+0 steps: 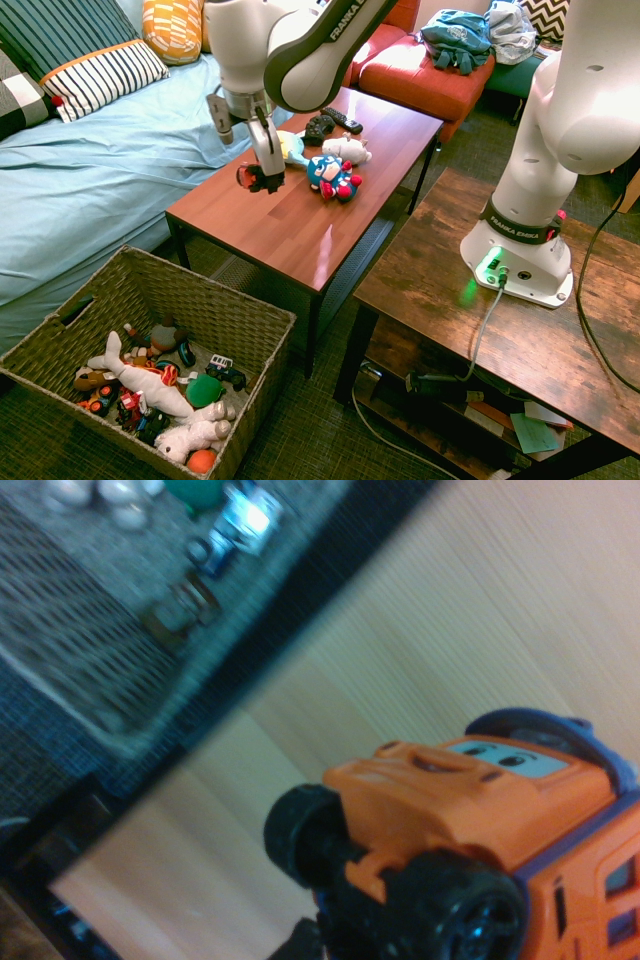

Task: Put the toy car in the basket

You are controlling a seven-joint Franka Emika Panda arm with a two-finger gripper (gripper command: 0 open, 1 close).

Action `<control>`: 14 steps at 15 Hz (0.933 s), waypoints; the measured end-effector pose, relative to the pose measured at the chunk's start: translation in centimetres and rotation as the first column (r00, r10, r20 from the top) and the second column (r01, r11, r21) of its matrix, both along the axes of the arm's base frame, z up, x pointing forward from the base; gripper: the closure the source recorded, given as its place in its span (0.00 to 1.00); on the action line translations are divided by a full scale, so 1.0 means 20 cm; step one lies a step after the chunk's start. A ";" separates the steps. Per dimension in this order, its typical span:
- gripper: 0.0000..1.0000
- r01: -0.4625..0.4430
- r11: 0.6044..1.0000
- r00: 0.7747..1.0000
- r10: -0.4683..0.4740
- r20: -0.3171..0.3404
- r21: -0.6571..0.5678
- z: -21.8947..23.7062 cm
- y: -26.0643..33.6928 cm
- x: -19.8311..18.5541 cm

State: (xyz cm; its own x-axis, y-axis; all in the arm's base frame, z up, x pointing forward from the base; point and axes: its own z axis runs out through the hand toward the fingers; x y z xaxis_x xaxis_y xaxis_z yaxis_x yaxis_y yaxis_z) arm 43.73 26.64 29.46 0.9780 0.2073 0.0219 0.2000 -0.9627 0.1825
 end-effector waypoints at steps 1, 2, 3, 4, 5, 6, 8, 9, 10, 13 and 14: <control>1.00 -0.028 1.000 1.000 0.028 -0.005 -0.014 0.03 0.17 -0.05; 1.00 -0.045 0.998 0.999 0.044 -0.018 -0.035 -0.01 0.29 -0.05; 1.00 -0.058 0.997 0.998 0.056 -0.036 -0.054 -0.10 0.38 -0.03; 1.00 -0.068 0.996 0.996 0.064 -0.056 -0.065 -0.21 0.44 0.00; 1.00 -0.080 0.994 0.994 0.074 -0.076 -0.073 -0.32 0.49 0.03; 0.00 -0.088 0.993 0.993 0.081 -0.087 -0.077 -0.40 0.55 0.05; 0.00 -0.107 0.990 0.991 0.098 -0.091 -0.090 -0.44 0.65 0.05; 0.00 -0.113 0.989 0.991 0.105 -0.085 -0.093 -0.42 0.68 0.05; 0.00 -0.115 0.989 0.991 0.107 -0.081 -0.095 -0.41 0.70 0.05; 0.00 -0.109 0.989 0.992 0.101 -0.081 -0.101 -0.42 0.68 0.07; 0.00 -0.110 0.989 0.992 0.102 -0.080 -0.103 -0.42 0.68 0.07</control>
State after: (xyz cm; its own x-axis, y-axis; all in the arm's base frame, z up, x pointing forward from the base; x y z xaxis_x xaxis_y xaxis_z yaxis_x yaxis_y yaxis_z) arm 45.04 40.26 20.97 0.9486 0.3067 -0.0781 0.3164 -0.9111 0.2643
